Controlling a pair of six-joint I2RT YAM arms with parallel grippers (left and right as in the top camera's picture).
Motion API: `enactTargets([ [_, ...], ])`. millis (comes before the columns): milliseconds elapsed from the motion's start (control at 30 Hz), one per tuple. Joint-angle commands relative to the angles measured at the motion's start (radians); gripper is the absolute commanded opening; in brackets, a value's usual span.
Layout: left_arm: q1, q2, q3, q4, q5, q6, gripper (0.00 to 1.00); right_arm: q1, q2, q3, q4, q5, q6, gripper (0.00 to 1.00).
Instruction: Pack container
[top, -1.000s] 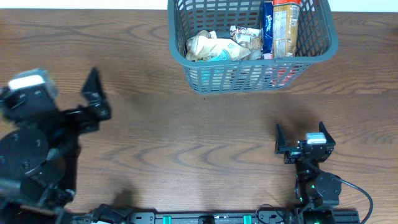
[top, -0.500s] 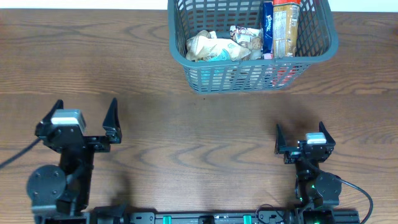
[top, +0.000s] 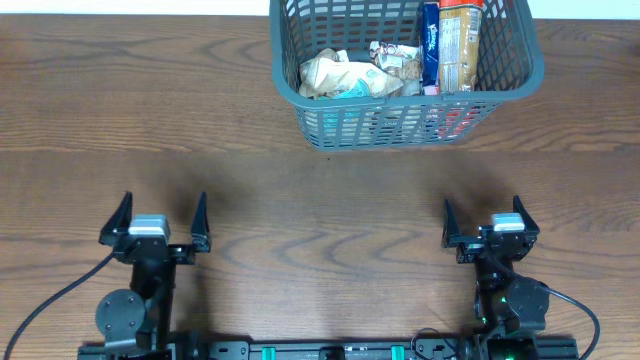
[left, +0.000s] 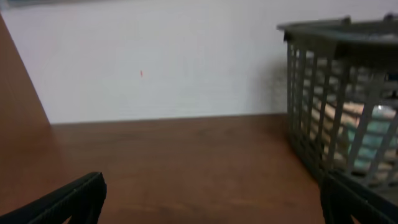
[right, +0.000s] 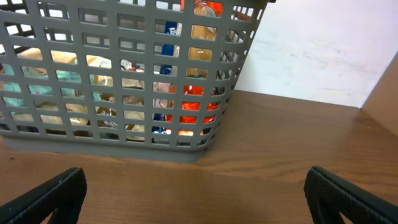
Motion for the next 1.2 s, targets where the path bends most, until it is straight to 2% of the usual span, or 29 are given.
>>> enactTargets([
  [0,0.005,-0.031,-0.017,0.011,0.014,0.011,0.99,0.014,-0.007,-0.002,-0.005,-0.007,-0.005,0.99],
  [300,-0.032,-0.051,-0.079,0.012,0.014,0.008,0.99,0.014,-0.007,-0.002,-0.005,-0.007,-0.005,0.99],
  [1167,-0.033,-0.051,-0.197,0.016,0.012,-0.011,0.99,0.014,-0.007,-0.002,-0.005,-0.007,-0.005,0.99],
])
